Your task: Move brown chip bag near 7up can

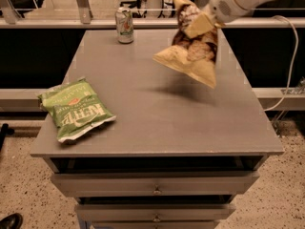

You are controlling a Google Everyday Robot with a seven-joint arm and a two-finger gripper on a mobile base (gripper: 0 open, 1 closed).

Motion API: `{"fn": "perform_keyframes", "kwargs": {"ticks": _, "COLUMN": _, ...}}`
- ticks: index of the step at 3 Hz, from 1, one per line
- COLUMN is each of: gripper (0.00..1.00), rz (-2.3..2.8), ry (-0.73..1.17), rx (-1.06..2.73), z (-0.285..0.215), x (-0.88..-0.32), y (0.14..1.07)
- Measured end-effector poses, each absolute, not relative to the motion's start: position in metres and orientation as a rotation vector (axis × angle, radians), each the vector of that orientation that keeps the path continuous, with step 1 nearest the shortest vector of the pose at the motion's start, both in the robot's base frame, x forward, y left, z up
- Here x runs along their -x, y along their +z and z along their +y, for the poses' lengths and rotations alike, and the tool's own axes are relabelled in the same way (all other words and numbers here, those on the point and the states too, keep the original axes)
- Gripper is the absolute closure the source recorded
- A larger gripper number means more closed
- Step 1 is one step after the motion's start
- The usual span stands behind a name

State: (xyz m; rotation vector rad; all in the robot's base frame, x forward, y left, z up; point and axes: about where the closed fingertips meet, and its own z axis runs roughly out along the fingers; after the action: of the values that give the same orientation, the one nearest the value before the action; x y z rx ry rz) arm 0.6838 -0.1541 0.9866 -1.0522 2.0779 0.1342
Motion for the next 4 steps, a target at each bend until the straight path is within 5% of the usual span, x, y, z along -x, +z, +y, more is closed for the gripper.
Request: {"fn": "perform_keyframes", "kwargs": {"ticks": 4, "gripper": 1.00, "rz": 1.996, "ry": 0.325, "rx": 0.862, "z": -0.064, "x": -0.819, "y": 0.971}}
